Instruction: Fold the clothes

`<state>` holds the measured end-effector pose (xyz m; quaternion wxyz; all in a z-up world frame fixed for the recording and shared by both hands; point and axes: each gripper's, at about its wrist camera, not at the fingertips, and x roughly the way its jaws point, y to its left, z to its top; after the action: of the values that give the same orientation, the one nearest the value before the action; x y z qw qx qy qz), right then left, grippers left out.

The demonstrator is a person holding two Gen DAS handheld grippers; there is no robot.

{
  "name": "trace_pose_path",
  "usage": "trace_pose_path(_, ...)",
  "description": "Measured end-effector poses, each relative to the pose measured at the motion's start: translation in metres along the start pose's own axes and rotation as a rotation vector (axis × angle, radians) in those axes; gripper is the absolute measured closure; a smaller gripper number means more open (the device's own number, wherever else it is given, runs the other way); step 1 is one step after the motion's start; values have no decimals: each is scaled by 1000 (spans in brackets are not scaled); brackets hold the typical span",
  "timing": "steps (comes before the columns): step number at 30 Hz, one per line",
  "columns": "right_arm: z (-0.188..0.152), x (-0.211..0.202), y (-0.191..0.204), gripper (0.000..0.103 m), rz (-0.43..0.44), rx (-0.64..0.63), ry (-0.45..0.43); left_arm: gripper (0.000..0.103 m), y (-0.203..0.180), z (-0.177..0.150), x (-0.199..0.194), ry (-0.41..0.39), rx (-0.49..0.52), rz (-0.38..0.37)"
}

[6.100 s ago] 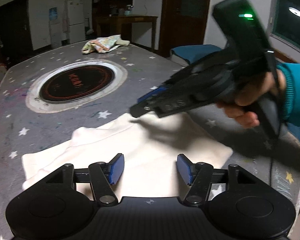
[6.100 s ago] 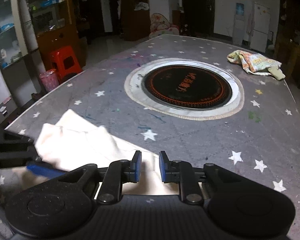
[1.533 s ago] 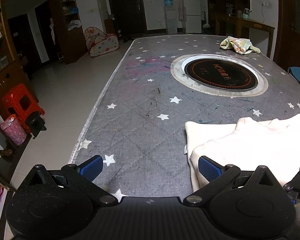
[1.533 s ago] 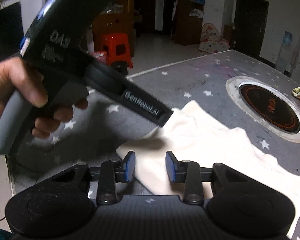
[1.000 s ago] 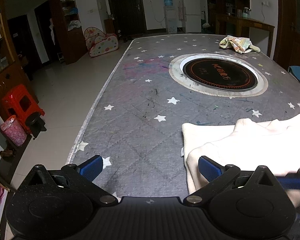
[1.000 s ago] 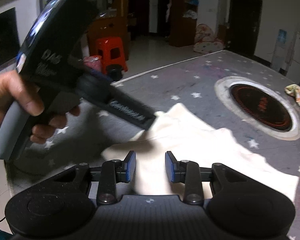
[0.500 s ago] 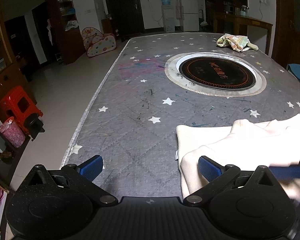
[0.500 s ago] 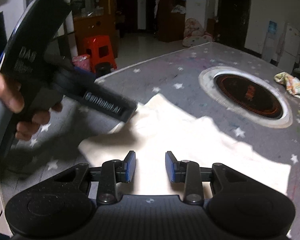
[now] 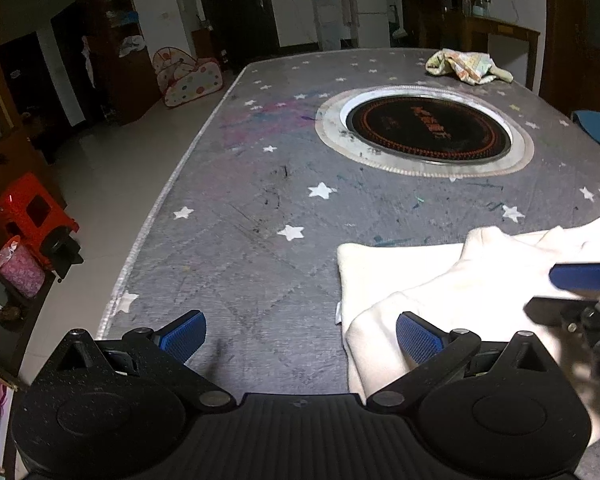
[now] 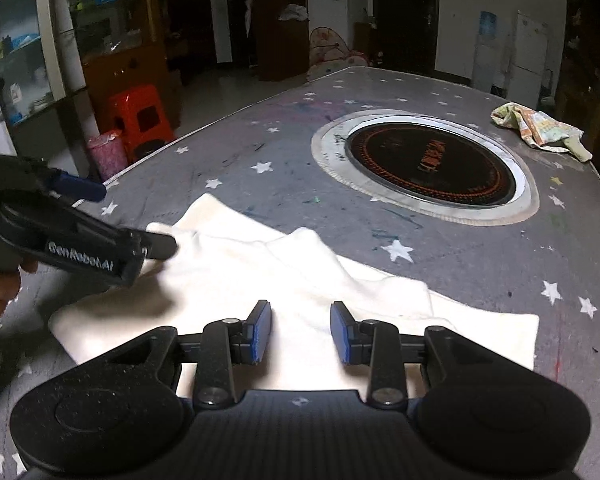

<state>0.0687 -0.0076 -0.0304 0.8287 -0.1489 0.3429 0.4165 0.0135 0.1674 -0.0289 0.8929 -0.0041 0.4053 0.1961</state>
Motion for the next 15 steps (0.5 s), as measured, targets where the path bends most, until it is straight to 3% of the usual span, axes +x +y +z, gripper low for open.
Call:
trace_pose_path(10, 1, 1, -16, 71, -35, 33, -14, 0, -2, 6, 9, 2, 10, 2)
trace_pose_path(15, -1, -13, -23, 70, -57, 46, -33, 0, -1, 6, -6, -46, 16, -21)
